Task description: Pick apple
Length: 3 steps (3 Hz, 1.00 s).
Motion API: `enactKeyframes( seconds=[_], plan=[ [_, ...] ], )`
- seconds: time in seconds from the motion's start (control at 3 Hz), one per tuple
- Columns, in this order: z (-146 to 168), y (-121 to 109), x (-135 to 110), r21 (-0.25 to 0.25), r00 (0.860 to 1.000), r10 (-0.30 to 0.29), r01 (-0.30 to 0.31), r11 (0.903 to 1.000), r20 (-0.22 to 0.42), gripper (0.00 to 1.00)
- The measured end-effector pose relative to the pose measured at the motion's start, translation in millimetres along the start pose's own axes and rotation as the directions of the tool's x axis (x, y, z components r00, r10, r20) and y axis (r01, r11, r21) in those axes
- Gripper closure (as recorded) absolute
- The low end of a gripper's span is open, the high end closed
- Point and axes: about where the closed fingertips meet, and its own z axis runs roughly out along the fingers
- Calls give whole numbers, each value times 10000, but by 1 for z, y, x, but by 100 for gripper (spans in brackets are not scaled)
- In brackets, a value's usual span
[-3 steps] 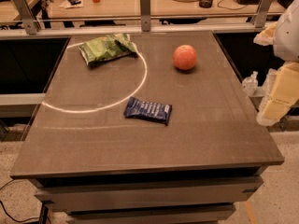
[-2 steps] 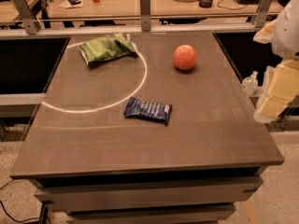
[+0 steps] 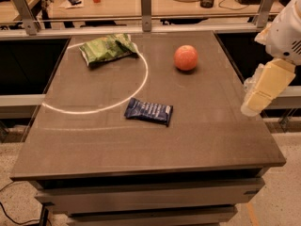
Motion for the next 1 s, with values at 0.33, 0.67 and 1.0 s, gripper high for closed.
enactKeyframes(
  seconds=[0.33, 0.67, 1.0],
  plan=[
    [25, -22, 0, 120, 9913, 333, -352, 9993, 1276, 0],
    [44, -43, -6, 93, 9655, 363, -400, 9992, 2577, 0],
    [58, -68, -5, 157, 9387, 492, -580, 9982, 3411, 0]
  ],
)
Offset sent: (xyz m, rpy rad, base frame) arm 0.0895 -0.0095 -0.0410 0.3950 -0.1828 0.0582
